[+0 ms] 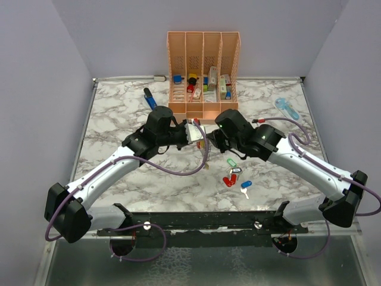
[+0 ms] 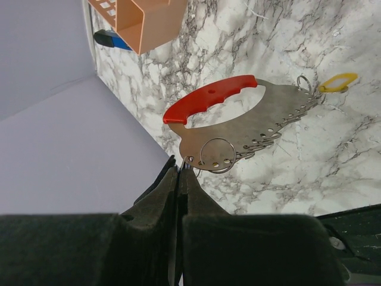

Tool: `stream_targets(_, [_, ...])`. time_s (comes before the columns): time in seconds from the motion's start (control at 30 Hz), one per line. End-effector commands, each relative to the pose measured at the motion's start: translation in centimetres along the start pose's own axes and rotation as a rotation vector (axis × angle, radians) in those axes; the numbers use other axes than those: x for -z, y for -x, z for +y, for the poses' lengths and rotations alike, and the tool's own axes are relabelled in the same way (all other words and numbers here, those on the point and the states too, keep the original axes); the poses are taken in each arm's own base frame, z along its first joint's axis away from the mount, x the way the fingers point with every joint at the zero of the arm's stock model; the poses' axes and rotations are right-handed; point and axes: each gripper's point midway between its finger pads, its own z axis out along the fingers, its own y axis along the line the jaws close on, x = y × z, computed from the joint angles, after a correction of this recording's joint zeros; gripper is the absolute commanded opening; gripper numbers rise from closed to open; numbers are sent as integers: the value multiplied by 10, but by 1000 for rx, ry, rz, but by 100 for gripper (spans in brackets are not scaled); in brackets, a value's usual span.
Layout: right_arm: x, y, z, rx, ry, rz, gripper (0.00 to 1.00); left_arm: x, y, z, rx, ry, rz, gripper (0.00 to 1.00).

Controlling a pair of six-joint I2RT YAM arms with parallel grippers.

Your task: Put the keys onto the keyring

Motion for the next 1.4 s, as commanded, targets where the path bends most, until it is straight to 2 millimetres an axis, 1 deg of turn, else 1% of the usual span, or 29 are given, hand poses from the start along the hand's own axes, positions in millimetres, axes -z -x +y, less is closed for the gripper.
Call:
stream_targets(0.0, [10,-1,14,-45,58,27,1,3,-1,3,-7,21,0,17])
stream_targets(0.1, [9,0,13,-50,58,23,1,5,11,1,16,2,-32,19])
stream_targets(0.17, [9,0,13,-54,61,25,1,7,22,-7,31,-46,-67,19])
stream_targets(0.27, [8,-2,14,-55,66,34,1,8,32,-18,61,-105,-108,21])
stream_targets(0.43, [7,-5,14,-56,68,44,1,6,35,-21,92,-118,-127,25])
stream_targets(0.6, [6,-9,15,-59,77,67,1,3,35,-13,97,-82,-132,29])
stream_targets(0.77, [6,-12,15,-57,73,80,1,0,31,-9,94,-54,-120,29])
stream_targets(0.9, [7,-13,14,-57,72,86,1,-1,31,-6,85,-45,-118,29])
stream_targets(0.97, [7,-13,14,-58,74,88,1,-2,29,-8,86,-52,-116,27])
stream_targets(1.13, [9,-11,14,-59,78,84,1,-2,24,-10,85,-53,-104,13])
stream_targets(1.27, [10,-11,14,-60,81,86,1,-2,23,-11,83,-54,-100,8])
stream_targets(1.37, [10,-12,15,-58,85,91,1,-2,24,-9,81,-47,-103,1])
